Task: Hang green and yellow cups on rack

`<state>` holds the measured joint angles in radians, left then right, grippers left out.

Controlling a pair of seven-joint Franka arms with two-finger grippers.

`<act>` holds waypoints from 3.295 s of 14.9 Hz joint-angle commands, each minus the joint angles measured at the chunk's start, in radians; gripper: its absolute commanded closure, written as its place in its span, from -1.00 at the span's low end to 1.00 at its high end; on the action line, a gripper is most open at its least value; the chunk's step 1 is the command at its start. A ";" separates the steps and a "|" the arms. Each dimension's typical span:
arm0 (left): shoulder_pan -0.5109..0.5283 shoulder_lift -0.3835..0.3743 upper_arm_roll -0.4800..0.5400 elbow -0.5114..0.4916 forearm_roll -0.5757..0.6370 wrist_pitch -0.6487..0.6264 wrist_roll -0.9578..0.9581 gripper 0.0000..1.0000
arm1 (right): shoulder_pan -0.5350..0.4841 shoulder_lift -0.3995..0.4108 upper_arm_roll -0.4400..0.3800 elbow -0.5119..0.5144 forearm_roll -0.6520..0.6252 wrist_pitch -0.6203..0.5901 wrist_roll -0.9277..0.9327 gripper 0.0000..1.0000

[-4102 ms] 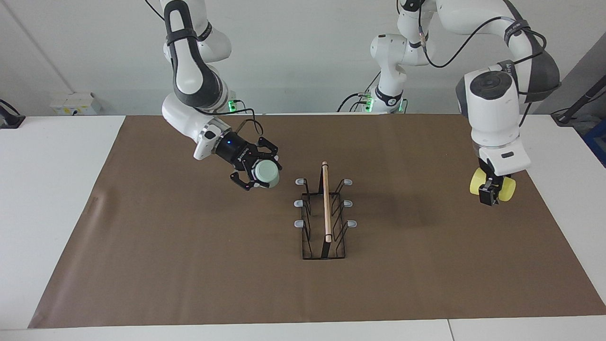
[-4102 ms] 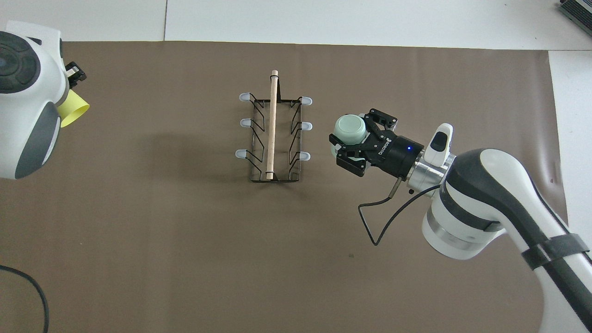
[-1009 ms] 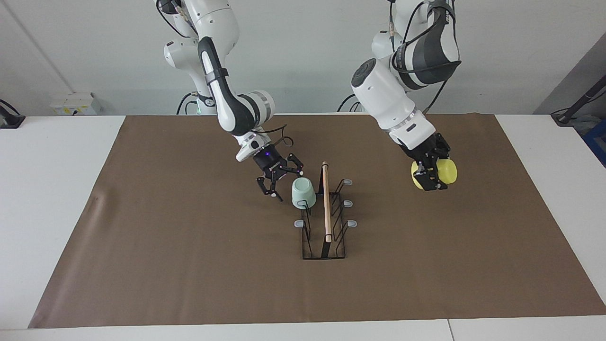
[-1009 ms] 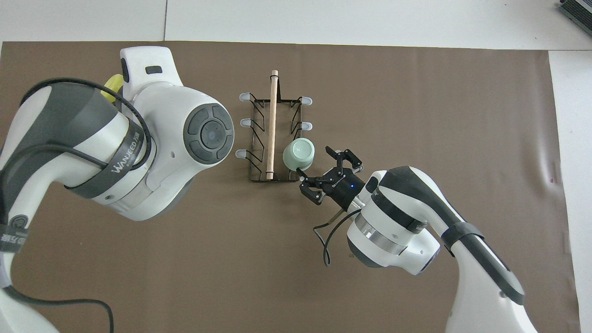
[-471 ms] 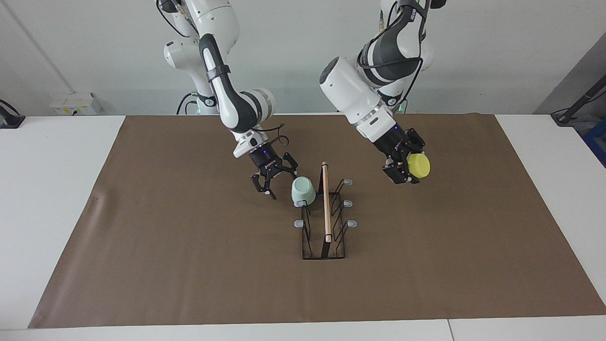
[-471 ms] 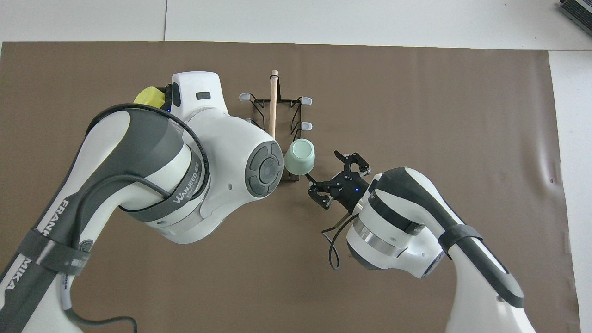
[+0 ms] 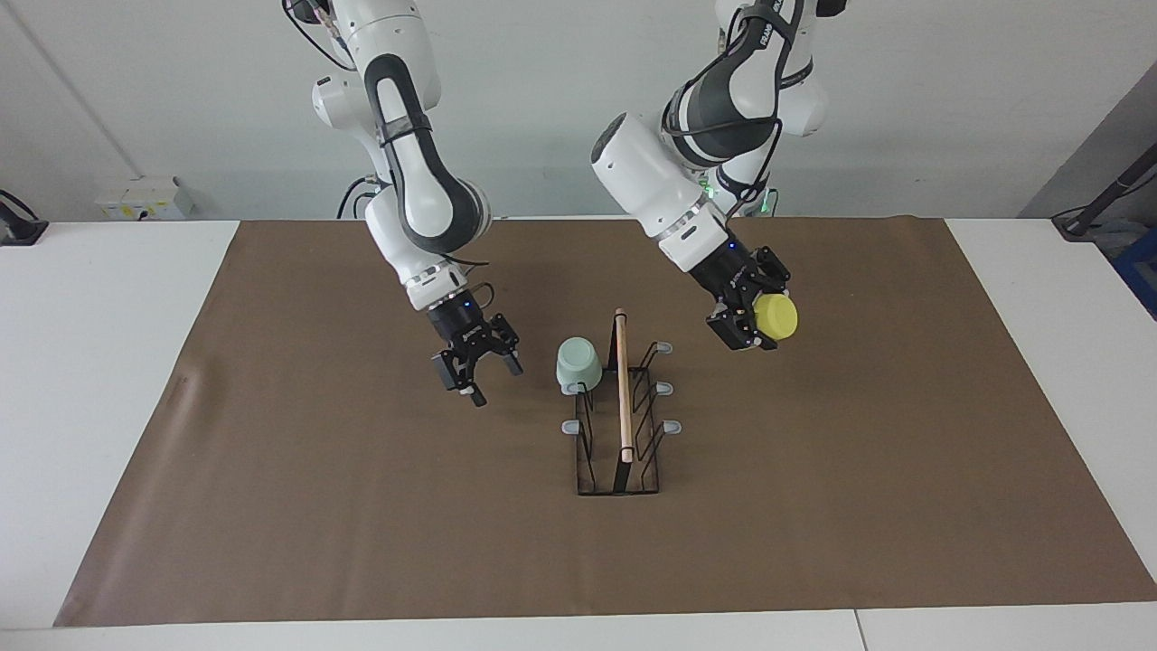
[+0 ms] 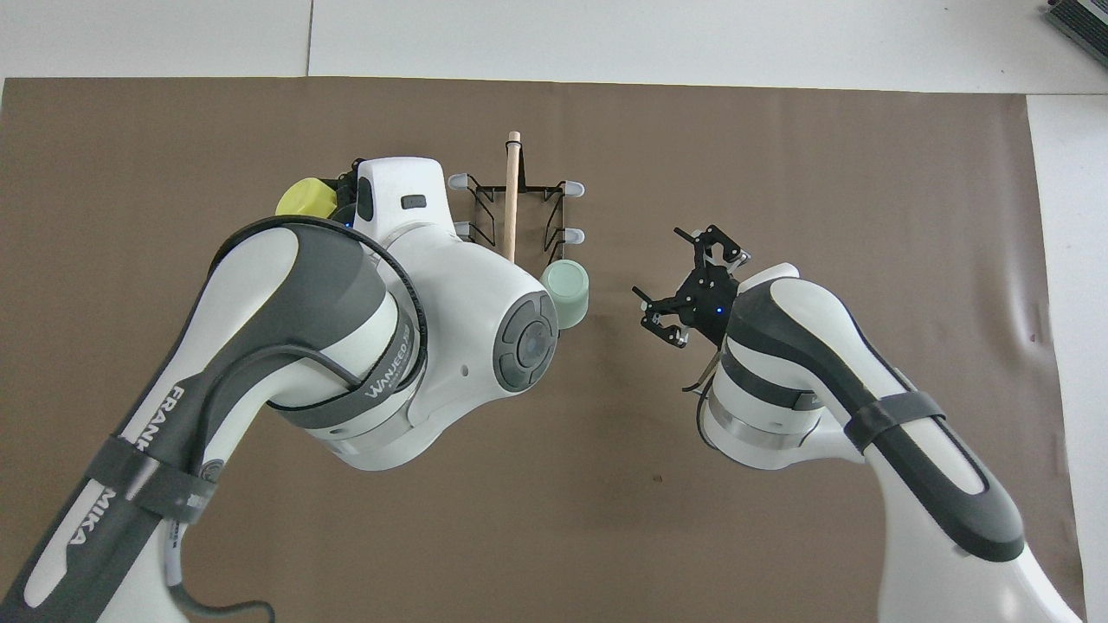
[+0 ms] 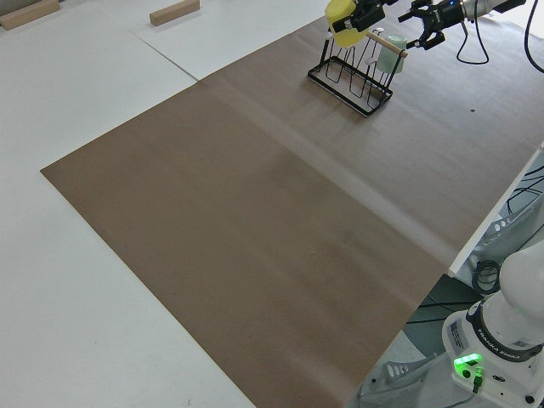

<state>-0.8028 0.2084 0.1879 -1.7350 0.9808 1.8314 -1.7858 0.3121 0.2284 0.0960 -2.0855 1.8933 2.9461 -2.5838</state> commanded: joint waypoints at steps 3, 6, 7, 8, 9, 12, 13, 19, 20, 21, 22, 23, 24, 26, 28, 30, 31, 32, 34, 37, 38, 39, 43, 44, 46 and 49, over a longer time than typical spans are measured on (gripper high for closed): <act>-0.042 0.071 0.012 0.008 0.055 -0.011 -0.121 1.00 | -0.167 -0.009 0.007 -0.004 -0.354 -0.177 -0.018 -1.00; -0.067 0.129 0.013 0.037 0.055 -0.049 -0.242 1.00 | -0.328 -0.012 -0.002 0.034 -0.679 -0.417 0.057 -1.00; -0.076 0.129 0.013 0.035 0.056 -0.061 -0.273 1.00 | -0.384 -0.009 -0.001 0.063 -0.807 -0.494 0.106 -1.00; -0.087 0.129 0.013 0.031 0.058 -0.081 -0.291 1.00 | -0.434 -0.006 -0.001 0.105 -0.926 -0.584 0.163 -1.00; -0.101 0.131 0.013 0.031 0.056 -0.105 -0.316 1.00 | -0.485 -0.006 0.001 0.143 -1.030 -0.682 0.218 -1.00; -0.130 0.129 0.012 0.025 0.056 -0.136 -0.385 1.00 | -0.563 -0.006 0.001 0.222 -1.221 -0.861 0.316 -1.00; -0.131 0.132 0.012 0.022 0.056 -0.141 -0.397 1.00 | -0.568 -0.015 -0.001 0.229 -1.259 -0.892 0.335 -1.00; -0.202 0.135 0.010 -0.040 0.058 -0.187 -0.403 1.00 | -0.472 -0.167 0.011 0.314 -1.626 -1.120 0.814 -1.00; -0.208 0.137 0.010 -0.040 0.058 -0.187 -0.403 1.00 | -0.443 -0.191 0.011 0.314 -1.661 -1.163 0.918 -1.00; -0.210 0.140 0.010 -0.040 0.056 -0.187 -0.403 1.00 | -0.429 -0.208 0.011 0.314 -1.675 -1.203 1.029 -1.00; -0.211 0.143 0.010 -0.038 0.055 -0.185 -0.405 1.00 | -0.409 -0.216 0.011 0.314 -1.686 -1.241 1.124 -1.00; -0.211 0.146 0.010 -0.029 0.052 -0.181 -0.405 1.00 | -0.397 -0.219 0.011 0.314 -1.691 -1.266 1.239 -1.00; -0.210 0.149 0.010 -0.026 0.052 -0.178 -0.405 1.00 | -0.393 -0.221 0.013 0.314 -1.691 -1.279 1.351 -1.00; -0.210 0.152 0.010 -0.028 0.050 -0.172 -0.406 1.00 | -0.390 -0.221 0.011 0.314 -1.691 -1.289 1.546 -1.00; -0.211 0.167 0.010 -0.011 0.042 -0.169 -0.408 1.00 | -0.393 -0.228 0.011 0.315 -1.691 -1.311 1.719 -1.00; -0.199 0.181 0.010 0.026 0.044 -0.166 -0.408 1.00 | -0.393 -0.238 0.010 0.324 -1.691 -1.352 1.887 -1.00; -0.196 0.183 0.010 0.026 0.044 -0.155 -0.408 1.00 | -0.390 -0.245 0.013 0.327 -1.694 -1.372 1.953 -1.00; -0.193 0.183 0.010 0.029 0.042 -0.152 -0.408 1.00 | -0.383 -0.253 0.016 0.329 -1.704 -1.386 2.070 -1.00; -0.190 0.183 0.012 0.029 0.044 -0.143 -0.408 1.00 | -0.338 -0.259 0.014 0.329 -1.744 -1.406 2.330 -1.00; -0.191 0.184 0.010 0.026 0.044 -0.118 -0.408 1.00 | -0.347 -0.271 0.011 0.311 -1.748 -1.400 2.358 -1.00; -0.193 0.186 0.010 0.028 0.041 -0.116 -0.408 1.00 | -0.350 -0.271 0.011 0.311 -1.746 -1.397 2.357 -1.00; -0.193 0.186 0.010 0.028 0.042 -0.112 -0.408 1.00 | -0.350 -0.270 0.010 0.314 -1.748 -1.395 2.360 -1.00; -0.193 0.187 0.010 0.015 0.044 -0.081 -0.408 1.00 | -0.361 -0.268 0.005 0.314 -1.746 -1.395 2.360 -1.00; -0.196 0.187 0.010 0.008 0.044 -0.078 -0.408 1.00 | -0.367 -0.268 0.005 0.314 -1.746 -1.395 2.360 -1.00; -0.199 0.187 0.010 0.002 0.042 -0.073 -0.408 1.00 | -0.384 -0.267 0.002 0.314 -1.748 -1.371 2.354 -1.00; -0.202 0.187 0.010 0.012 0.007 -0.067 -0.409 -0.10 | -0.387 -0.265 0.001 0.361 -1.767 -1.288 2.369 -1.00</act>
<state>-0.9992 0.3954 0.1918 -1.7278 1.0150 1.7486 -2.1842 -0.0687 -0.0258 0.0908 -1.7531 0.1612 1.6236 -0.2414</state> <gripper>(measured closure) 0.374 0.000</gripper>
